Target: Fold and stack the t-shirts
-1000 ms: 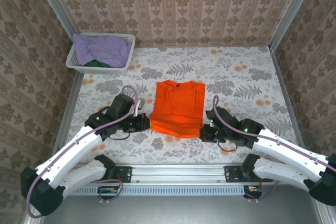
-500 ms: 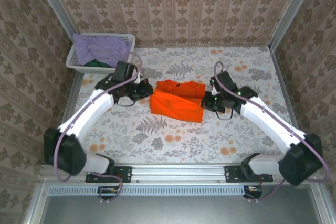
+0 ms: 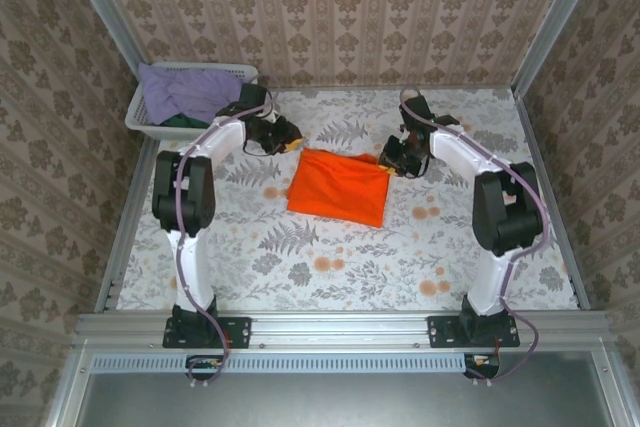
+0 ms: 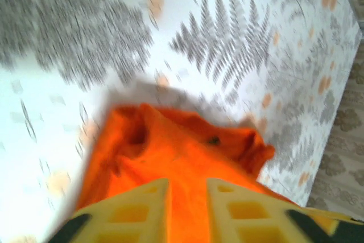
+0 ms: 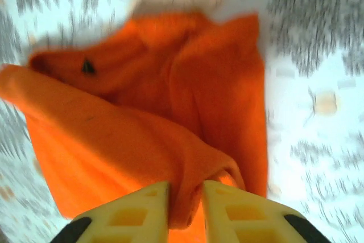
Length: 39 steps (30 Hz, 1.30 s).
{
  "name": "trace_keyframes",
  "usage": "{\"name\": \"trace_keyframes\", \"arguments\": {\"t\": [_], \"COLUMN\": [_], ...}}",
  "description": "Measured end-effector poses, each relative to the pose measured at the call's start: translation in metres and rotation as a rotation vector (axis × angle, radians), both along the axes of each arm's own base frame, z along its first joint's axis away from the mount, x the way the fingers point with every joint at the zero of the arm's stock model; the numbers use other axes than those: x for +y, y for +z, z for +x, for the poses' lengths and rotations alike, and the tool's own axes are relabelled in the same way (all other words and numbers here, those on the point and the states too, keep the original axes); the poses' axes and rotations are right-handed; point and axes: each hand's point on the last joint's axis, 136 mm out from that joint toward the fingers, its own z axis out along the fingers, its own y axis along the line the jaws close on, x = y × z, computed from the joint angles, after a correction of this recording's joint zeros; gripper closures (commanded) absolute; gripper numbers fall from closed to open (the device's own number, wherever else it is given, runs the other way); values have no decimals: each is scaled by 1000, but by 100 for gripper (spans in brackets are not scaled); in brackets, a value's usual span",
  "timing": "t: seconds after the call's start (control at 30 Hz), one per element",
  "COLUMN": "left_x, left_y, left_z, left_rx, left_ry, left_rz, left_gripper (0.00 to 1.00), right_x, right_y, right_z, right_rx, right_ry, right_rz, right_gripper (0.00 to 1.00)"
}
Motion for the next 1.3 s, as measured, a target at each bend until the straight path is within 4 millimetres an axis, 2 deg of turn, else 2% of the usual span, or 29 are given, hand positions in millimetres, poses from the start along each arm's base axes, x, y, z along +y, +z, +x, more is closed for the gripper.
{"name": "trace_keyframes", "arguments": {"t": [0.07, 0.13, 0.17, 0.27, 0.33, 0.4, 0.5, 0.57, 0.63, 0.73, 0.83, 1.0, 1.03, 1.07, 1.2, 1.3], "left_x": [7, 10, 11, 5, 0, -6, -26, -48, -69, -82, -74, -52, -51, -51, -48, -42], "left_y": [-14, -16, -12, 14, 37, 62, 92, 97, 85, 45, -2, -65, -71, -68, -69, -70], "left_z": [14, 22, 24, 25, 15, -5, -42, -63, -80, -111, -128, -143, -146, -146, -156, -181], "left_rx": [31, 41, 39, -28, -82, -147, -240, -277, -291, -243, -164, -59, -58, -78, -122, -138], "left_ry": [31, 41, 42, 18, 0, -20, -78, -141, -202, -271, -291, -295, -298, -299, -313, -334], "left_rz": [-10, -20, -20, 0, 26, 52, 73, 77, 98, 155, 204, 265, 264, 256, 246, 244], "left_gripper": [52, 41, 38, 29, 29, 32, 57, 66, 69, 73, 78, 79, 79, 79, 79, 78], "right_x": [-13, -29, -35, -50, -49, -43, -24, -3, 20, 49, 72, 79, 78, 77, 79, 82], "right_y": [-9, -14, -15, -13, -11, -6, 7, 14, 14, 2, -17, -53, -60, -66, -68, -68], "right_z": [18, 26, 28, 30, 20, 0, -31, -41, -47, -63, -81, -97, -101, -104, -106, -114], "right_rx": [10, 19, 25, 5, -15, -47, -101, -135, -153, -147, -115, -46, -31, -20, -44, -77], "right_ry": [-46, -104, -130, -189, -201, -202, -177, -133, -86, -15, 41, 67, 70, 73, 100, 138], "right_rz": [7, 17, 25, 35, 35, 45, 72, 99, 125, 149, 165, 149, 141, 137, 152, 154], "right_gripper": [76, 74, 71, 61, 53, 52, 58, 63, 68, 76, 79, 82, 83, 83, 85, 84]}}
